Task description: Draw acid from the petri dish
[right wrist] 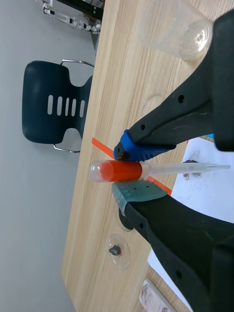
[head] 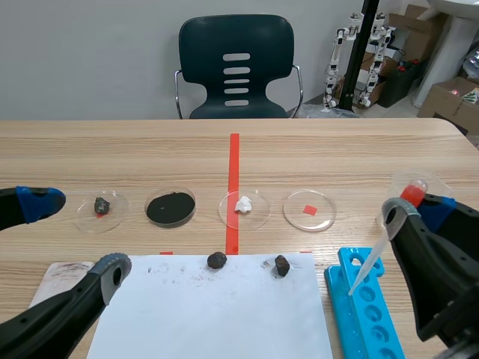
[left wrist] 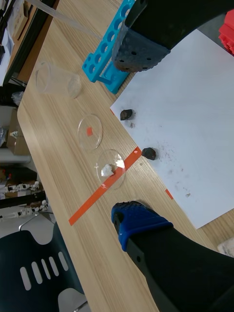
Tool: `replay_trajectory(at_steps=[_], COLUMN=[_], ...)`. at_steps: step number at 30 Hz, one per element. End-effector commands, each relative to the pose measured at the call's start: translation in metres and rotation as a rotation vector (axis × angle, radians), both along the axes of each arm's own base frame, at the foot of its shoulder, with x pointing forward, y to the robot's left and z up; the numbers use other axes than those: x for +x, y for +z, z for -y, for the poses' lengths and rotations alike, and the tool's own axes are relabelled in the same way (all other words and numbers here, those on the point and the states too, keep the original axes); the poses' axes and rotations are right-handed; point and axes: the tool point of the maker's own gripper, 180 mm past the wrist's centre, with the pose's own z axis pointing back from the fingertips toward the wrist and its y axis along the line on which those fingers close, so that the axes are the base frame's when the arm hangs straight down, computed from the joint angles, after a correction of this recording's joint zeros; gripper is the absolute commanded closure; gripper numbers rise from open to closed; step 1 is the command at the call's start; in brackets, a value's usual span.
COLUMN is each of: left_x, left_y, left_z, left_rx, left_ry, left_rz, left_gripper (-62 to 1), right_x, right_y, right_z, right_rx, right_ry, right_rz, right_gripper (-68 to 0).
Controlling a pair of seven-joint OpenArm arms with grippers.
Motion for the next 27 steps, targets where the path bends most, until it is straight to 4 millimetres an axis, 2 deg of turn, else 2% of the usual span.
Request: replay_trajectory(at_steps=[1, 27], left_x=[0.0008, 0.0008], left_y=[0.0059, 0.0059], left_z=[0.0011, 0.0011], left_rx=[-0.026, -0.026], left_ry=[0.002, 0.002], left_rz=[0.014, 0.014], left_gripper=[-55.9, -55.9], right_x=[0.0018, 0.0026], right_y=[0.0112, 0.0120], right_z=[-0.0020, -0.0026], right_rx=[-0.005, -0.022], right_ry=[0.009, 0.011], right_rz=[0.047, 0.059], right_gripper=[-10.6, -10.6])
